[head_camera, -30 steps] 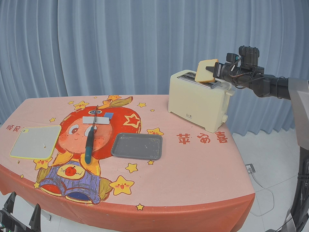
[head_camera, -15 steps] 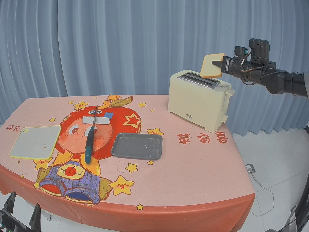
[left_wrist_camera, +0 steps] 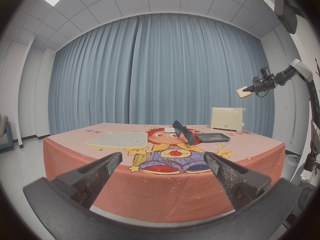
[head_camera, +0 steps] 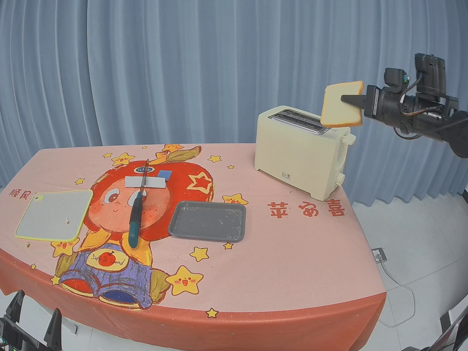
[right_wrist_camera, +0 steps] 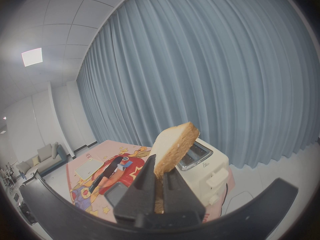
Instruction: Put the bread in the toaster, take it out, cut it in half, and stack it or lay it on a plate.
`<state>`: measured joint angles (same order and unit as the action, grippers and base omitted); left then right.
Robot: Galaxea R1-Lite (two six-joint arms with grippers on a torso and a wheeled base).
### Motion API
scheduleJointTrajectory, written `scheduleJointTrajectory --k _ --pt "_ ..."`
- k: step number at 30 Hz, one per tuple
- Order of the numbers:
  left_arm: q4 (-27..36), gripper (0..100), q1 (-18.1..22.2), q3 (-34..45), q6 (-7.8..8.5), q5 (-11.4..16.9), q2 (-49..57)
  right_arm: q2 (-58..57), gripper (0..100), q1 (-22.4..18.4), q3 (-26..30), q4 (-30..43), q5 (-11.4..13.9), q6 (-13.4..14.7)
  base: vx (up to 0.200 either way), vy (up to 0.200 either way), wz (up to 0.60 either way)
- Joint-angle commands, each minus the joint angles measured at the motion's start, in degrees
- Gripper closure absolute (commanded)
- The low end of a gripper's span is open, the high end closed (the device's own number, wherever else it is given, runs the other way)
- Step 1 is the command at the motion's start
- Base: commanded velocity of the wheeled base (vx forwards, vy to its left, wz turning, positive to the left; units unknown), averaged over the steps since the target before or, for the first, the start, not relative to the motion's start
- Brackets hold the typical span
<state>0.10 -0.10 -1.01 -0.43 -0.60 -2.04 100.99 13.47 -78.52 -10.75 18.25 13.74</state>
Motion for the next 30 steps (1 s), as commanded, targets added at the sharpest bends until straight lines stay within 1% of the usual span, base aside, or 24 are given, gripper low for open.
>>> scheduleJointTrajectory --k 1,2,3,6,8,9,10,11,12,14,15,16,17,18,20,21,22,25,27,30 --pt "-0.01 0 0.01 1.01 -0.01 -0.02 0.01 -14.5 100 2.53 10.84 0.03 -0.32 -0.29 0.0 0.0 0.0" --pt "-0.01 0 0.01 1.01 -0.01 -0.02 0.01 -15.47 100 2.7 11.81 0.03 -0.32 -0.29 0.0 0.0 0.0" --pt "-0.01 0 0.01 1.01 -0.01 -0.02 0.01 -17.75 100 3.05 14.27 0.03 -0.58 -0.38 0.0 0.0 0.0" --pt "-0.01 0 0.01 1.01 -0.01 -0.02 0.01 -21.89 100 3.84 19.19 -0.06 -1.55 -0.29 0.0 0.0 0.0" --pt "-0.01 0 0.01 1.01 -0.01 -0.02 0.01 -24.35 100 4.63 22.27 -0.06 -1.81 -0.29 0.0 0.0 0.0" --pt "-0.01 0 0.01 1.01 -0.01 -0.02 0.01 -26.19 100 5.16 24.73 -0.06 -1.81 -0.29 0.0 0.0 0.0" --pt "-0.01 0 0.01 1.01 -0.01 -0.02 0.01 -26.46 100 5.25 25.08 -0.06 -1.81 -0.29 0.0 0.0 0.0" --pt "-0.01 0 0.01 1.01 0.08 -0.02 0.01 -29.62 100 5.69 28.69 -0.06 -1.81 -0.29 0.0 0.0 0.0" --pt "-0.01 0 -0.08 1.01 0.43 -0.19 0.01 -31.38 100 5.87 30.71 -0.06 -1.81 -0.29 0.0 0.0 0.0" --pt "-0.1 0 -0.17 1.01 3.24 0.77 0.01 -34.72 100 5.87 34.31 -0.06 -1.81 -0.29 0.0 0.0 0.0" --pt "0.08 0 -0.08 0.92 3.59 0.86 -0.07 -36.65 100 5.78 36.42 -0.06 -1.81 -0.2 0.0 0.0 0.0" --pt "0.17 0 0.01 0.92 2.36 0.42 0.01 -38.23 100 5.78 38.09 -0.06 -1.73 -0.03 0.0 0.0 0.0" --pt "0.17 0 0.1 0.92 0.43 0.42 -0.07 -39.9 100 5.6 39.94 -0.06 -1.73 -0.03 0.0 0.0 0.0" --pt "0.08 0 0.1 0.92 -0.54 0.33 -0.07 -41.05 100 5.51 41.34 -0.15 -1.55 -0.12 0.0 0.0 0.0" --pt "0.08 0 0.1 0.92 -0.54 0.25 -0.07 -42.28 100 5.43 42.92 -0.15 -1.55 -0.03 0.0 0.0 0.0" --pt "0.08 0 0.1 0.92 0.16 0.33 -0.07 -43.24 100 5.69 43.89 -0.15 -1.46 -0.2 0.0 0.0 0.0" --pt "0.08 0 0.1 1.01 0.51 0.33 -0.07 -43.42 100 5.78 44.07 -0.06 -1.37 -0.38 0.0 0.0 0.0" --pt "0.08 0 0.1 1.01 0.51 0.33 -0.07 -43.51 100 5.87 44.33 -0.06 -1.46 -0.99 0.0 0.0 0.0" --pt "0.08 0 0.1 1.01 0.69 0.42 -0.07 -44.03 100 5.87 45.03 0.03 -1.55 -2.05 0.0 0.0 0.0" --pt "0.08 0 0.1 1.01 0.43 0.33 -0.07 -45.88 100 5.78 46.53 -0.06 -1.81 -4.51 0.0 0.0 0.0"
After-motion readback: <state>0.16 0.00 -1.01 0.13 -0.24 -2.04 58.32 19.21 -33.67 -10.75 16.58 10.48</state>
